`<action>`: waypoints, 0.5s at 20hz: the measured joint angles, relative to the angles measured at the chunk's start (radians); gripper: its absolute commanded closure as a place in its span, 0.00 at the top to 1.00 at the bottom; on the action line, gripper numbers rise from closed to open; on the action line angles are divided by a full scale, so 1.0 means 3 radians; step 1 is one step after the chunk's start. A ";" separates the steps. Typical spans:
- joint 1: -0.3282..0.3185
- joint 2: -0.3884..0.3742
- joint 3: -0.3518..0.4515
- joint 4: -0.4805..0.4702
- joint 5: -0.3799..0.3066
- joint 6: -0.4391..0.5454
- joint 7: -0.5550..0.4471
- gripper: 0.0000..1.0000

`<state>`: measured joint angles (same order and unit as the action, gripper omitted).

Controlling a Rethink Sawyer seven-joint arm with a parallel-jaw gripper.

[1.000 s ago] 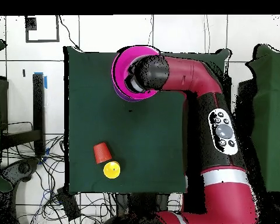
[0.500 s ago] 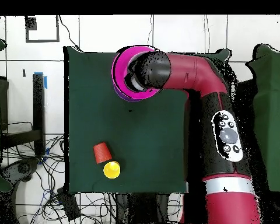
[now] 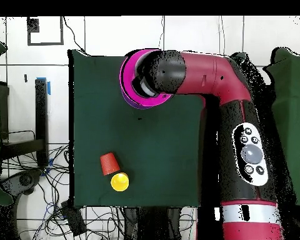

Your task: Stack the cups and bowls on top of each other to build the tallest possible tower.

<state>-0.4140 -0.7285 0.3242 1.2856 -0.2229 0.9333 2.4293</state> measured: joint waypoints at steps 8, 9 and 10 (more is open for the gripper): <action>0.0038 -0.0249 0.0000 0.0012 0.0001 0.0029 0.0000 1.00; 0.0049 -0.0281 0.0000 0.0018 0.0001 0.0030 0.0000 1.00; 0.0065 -0.0323 0.0000 0.0029 0.0001 0.0029 0.0000 1.00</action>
<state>-0.3944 -0.8255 0.3241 1.2944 -0.2225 0.9420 2.4293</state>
